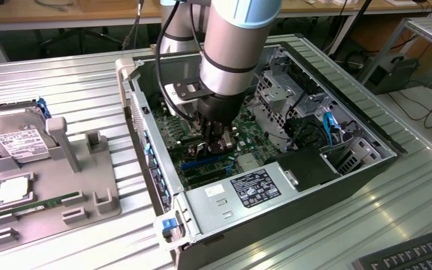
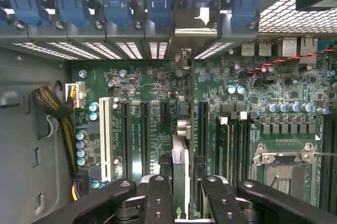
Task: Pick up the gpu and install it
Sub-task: 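Insert the gpu into the slot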
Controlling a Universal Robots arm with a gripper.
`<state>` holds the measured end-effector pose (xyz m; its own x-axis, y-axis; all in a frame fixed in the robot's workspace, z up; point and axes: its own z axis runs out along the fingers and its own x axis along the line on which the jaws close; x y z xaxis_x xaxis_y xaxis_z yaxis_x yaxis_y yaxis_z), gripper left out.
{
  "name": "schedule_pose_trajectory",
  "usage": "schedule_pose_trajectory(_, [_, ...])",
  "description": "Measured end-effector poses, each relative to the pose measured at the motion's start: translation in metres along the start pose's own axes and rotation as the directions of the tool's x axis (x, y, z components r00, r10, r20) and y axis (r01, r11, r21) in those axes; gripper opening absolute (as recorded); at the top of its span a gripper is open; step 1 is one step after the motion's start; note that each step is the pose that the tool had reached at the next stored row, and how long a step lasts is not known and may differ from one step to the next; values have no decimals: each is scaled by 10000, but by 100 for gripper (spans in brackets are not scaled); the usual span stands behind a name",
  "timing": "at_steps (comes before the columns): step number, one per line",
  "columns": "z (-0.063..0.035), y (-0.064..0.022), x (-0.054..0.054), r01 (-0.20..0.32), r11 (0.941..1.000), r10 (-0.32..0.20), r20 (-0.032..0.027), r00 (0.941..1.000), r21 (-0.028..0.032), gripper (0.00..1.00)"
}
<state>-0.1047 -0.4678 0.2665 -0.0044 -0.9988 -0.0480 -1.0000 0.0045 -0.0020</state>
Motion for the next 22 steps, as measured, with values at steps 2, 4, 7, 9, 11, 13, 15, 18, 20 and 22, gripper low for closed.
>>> schedule_pose_trajectory(2, [7, 0, -4, 38, 10000, -38, 16, 10000, -2, 26])
schedule_pose_trajectory(4, [14, 0, -7, 66, 10000, -66, 29, 10000, -3, 26])
schedule_pose_trajectory(7, [26, 0, -10, 84, 10000, -84, 41, 10000, -3, 26])
schedule_pose_trajectory(9, [34, 0, -10, 91, 10000, -91, 42, 9999, -4, 26])
schedule_pose_trajectory(11, [42, 0, -10, 95, 10000, -95, 41, 9999, -4, 26])
schedule_pose_trajectory(13, [51, 0, -9, 96, 10000, -96, 41, 9999, -5, 26])
schedule_pose_trajectory(15, [58, 1, -9, 96, 10000, -96, 40, 9999, -5, 26])
schedule_pose_trajectory(18, [73, 2, -8, 97, 10000, -97, 41, 9999, -4, 26])
schedule_pose_trajectory(20, [81, 4, -8, 96, 10000, -96, 41, 9999, -4, 26])
schedule_pose_trajectory(22, [95, 6, -7, 96, 10000, -96, 40, 9999, -5, 26])
